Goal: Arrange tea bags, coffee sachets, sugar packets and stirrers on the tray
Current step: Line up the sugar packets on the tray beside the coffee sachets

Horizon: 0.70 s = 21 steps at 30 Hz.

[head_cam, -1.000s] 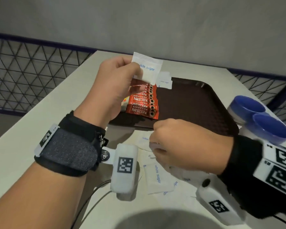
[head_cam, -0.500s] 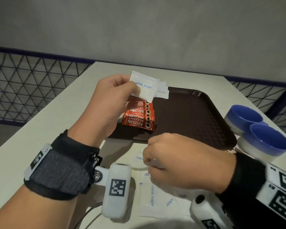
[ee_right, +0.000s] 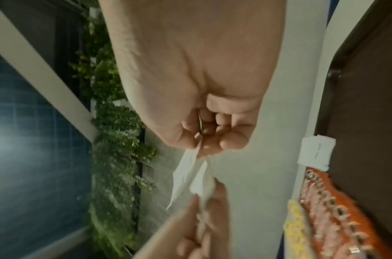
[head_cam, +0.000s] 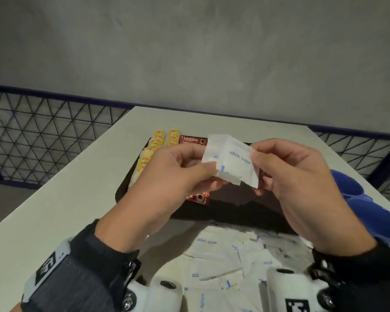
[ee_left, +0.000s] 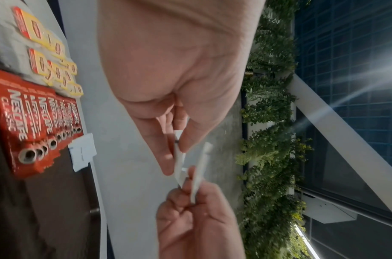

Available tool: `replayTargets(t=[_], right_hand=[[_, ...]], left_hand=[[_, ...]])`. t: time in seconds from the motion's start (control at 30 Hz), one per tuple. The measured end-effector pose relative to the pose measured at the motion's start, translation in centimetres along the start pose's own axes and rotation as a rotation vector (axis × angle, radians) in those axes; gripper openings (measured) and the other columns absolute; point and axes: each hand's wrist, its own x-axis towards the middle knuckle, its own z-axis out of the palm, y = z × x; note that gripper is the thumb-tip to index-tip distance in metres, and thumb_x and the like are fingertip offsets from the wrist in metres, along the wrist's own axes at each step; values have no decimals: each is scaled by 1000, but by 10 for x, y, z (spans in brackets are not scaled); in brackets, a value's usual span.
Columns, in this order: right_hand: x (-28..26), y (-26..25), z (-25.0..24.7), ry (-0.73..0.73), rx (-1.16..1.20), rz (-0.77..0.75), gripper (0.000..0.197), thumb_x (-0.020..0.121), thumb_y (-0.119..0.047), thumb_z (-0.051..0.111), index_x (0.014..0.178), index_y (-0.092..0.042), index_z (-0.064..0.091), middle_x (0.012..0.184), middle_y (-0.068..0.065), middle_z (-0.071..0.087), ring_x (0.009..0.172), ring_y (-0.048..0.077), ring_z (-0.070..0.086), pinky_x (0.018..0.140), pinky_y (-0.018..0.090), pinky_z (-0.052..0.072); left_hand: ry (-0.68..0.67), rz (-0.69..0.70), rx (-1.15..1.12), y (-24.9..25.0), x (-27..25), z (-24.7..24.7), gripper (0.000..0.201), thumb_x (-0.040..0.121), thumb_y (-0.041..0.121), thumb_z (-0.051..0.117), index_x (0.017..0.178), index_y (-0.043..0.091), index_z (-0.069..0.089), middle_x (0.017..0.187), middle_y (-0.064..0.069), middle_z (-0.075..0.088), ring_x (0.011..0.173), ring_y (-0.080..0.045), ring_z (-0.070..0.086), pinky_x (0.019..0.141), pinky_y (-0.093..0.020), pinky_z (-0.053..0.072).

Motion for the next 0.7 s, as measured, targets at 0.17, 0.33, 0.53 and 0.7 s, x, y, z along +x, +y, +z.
replayTargets(t=[0.17,0.33,0.53,0.7], right_hand=[[-9,15,-4,89,-138,-57,15,99,-14,61,100,-22,73,91,-11,76,80,16,71,53,26,57],[-13,20,-8,134,-178,-125,15,98,-13,62,99,-25,72,89,-8,75,86,15,72,55,24,59],[-18,18,-4,121,-188,-123,23,94,-16,68,114,-28,67,86,-3,68,84,22,70,60,35,62],[-15,15,-7,44,-48,12,17,92,-16,69,109,-21,71,82,-9,75,64,4,69,53,16,52]], left_hand=[[-86,-51,-91,-6,-2,11,26,99,-3,54,120,0,71,110,-14,78,101,-26,77,82,-28,63],[-119,-88,-213,-6,-3,14,37,103,1,37,118,-4,70,111,-21,77,102,-32,76,88,-37,62],[-72,-14,-113,-16,-3,17,38,77,7,69,115,1,73,108,-14,79,99,-26,77,80,-30,64],[-82,0,-105,-19,-2,15,41,78,5,69,119,3,72,111,-14,78,103,-27,76,80,-30,64]])
